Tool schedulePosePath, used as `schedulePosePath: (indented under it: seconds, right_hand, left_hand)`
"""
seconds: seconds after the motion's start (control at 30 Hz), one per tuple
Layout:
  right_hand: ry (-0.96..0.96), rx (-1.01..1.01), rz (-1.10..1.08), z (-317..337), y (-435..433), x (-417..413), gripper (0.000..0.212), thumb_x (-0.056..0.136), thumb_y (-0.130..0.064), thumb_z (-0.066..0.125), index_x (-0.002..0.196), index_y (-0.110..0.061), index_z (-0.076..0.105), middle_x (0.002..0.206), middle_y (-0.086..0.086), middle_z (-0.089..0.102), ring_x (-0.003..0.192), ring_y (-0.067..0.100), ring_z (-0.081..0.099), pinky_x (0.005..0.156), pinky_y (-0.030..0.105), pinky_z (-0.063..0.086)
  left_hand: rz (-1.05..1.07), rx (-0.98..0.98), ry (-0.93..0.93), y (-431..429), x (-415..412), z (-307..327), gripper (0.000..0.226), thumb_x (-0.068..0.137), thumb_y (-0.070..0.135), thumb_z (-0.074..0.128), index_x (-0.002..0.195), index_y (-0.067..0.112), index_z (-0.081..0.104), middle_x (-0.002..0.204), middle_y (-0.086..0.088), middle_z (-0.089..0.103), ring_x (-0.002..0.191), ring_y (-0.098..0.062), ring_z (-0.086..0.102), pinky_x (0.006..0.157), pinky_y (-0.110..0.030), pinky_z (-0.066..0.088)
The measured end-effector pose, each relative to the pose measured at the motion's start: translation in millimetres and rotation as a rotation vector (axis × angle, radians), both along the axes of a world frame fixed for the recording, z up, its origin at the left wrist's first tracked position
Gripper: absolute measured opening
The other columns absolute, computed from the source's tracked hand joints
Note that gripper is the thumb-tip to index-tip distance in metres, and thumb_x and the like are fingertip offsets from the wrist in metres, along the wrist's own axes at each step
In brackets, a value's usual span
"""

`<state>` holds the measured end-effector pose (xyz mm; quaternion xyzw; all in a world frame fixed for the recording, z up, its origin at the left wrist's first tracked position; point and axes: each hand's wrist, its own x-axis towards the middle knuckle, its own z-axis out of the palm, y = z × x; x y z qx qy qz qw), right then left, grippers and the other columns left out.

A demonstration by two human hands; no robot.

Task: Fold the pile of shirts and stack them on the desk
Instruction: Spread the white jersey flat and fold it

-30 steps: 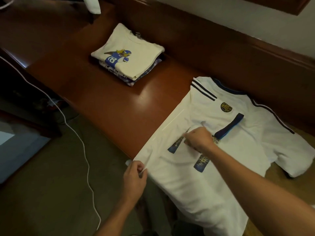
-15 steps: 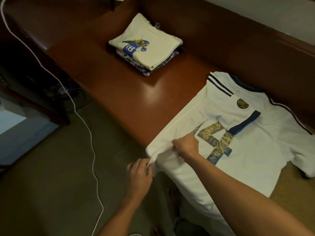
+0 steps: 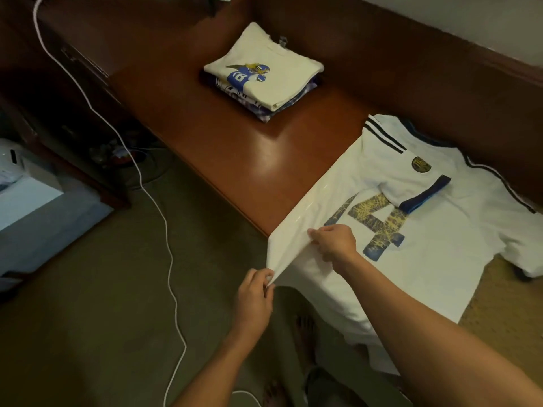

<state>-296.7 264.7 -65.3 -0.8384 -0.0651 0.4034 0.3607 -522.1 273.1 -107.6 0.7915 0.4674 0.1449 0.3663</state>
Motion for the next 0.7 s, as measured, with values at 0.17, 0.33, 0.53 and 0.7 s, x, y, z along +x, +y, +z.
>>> schedulePosePath:
  seconds: [0.17,0.33,0.53,0.7]
  right_hand:
    - [-0.077,0.086,-0.012,2,-2,-1,0.024,0.092,-0.023,0.072,0.071,-0.011,0.069,0.079,0.01,0.068,0.07,0.021,0.059,0.063,0.037,0.051]
    - [-0.113,0.218,-0.141,9,-11,1,0.023,0.087,-0.024,0.071,0.067,-0.014,0.066,0.067,0.003,0.068,0.059,0.018,0.054,0.056,0.033,0.044]
    - [-0.122,0.023,-0.043,-10,-43,10,0.018,0.088,-0.017,0.07,0.073,-0.009,0.074,0.065,0.005,0.07,0.058,0.019,0.063,0.064,0.035,0.054]
    - [-0.206,0.02,0.019,-14,-38,13,0.031,0.088,-0.033,0.073,0.069,-0.009,0.074,0.062,0.006,0.07,0.062,0.021,0.067,0.072,0.039,0.057]
  left_hand:
    - [0.035,0.016,-0.055,1,2,-1,0.014,0.09,0.008,0.073,0.101,0.016,0.072,0.094,0.01,0.056,0.081,-0.005,0.06,0.07,-0.033,0.058]
    - [-0.105,0.043,-0.114,-10,5,10,0.015,0.09,0.016,0.075,0.105,0.018,0.073,0.095,0.012,0.06,0.085,-0.004,0.063,0.066,-0.022,0.059]
    - [-0.081,-0.035,-0.054,-3,-11,-3,0.011,0.086,0.014,0.079,0.097,0.018,0.078,0.089,0.011,0.07,0.079,0.0,0.066,0.071,-0.015,0.055]
    - [0.125,-0.207,-0.019,14,-11,-8,0.016,0.09,0.012,0.074,0.105,0.019,0.076,0.095,0.011,0.072,0.086,0.005,0.065,0.072,-0.007,0.05]
